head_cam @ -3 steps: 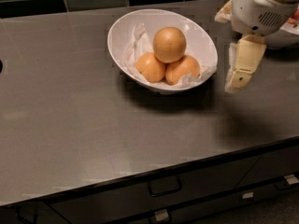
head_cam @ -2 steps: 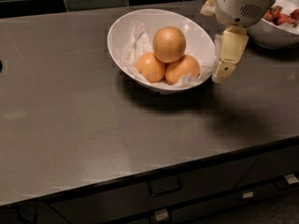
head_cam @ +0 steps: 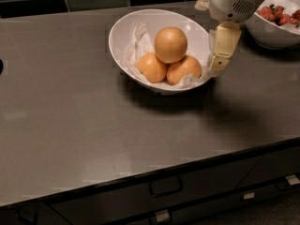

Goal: Pick orange from white bowl

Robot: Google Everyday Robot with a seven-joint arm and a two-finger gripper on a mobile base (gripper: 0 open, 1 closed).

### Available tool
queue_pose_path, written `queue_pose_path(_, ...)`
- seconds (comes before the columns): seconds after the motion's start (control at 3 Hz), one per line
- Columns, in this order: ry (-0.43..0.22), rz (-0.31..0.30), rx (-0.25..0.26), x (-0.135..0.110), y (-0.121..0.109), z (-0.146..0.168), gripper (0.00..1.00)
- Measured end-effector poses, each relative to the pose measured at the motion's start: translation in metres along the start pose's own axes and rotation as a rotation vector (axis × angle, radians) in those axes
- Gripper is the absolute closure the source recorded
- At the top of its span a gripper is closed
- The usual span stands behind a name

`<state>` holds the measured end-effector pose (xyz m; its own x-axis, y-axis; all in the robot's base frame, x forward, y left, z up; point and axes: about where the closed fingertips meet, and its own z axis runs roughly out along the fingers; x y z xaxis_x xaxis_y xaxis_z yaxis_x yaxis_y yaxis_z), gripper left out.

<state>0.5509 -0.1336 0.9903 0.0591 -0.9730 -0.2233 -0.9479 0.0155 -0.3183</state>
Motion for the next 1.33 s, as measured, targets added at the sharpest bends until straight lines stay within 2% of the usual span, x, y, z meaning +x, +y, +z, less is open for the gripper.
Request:
queue_pose_path(0.67, -0.019, -0.081, -0.028, -0.018, -0.033, 0.025, 0.02)
queue_pose_path(1.33, -0.03, -0.107, -0.07, -0.026, -0.05, 0.055, 0.01)
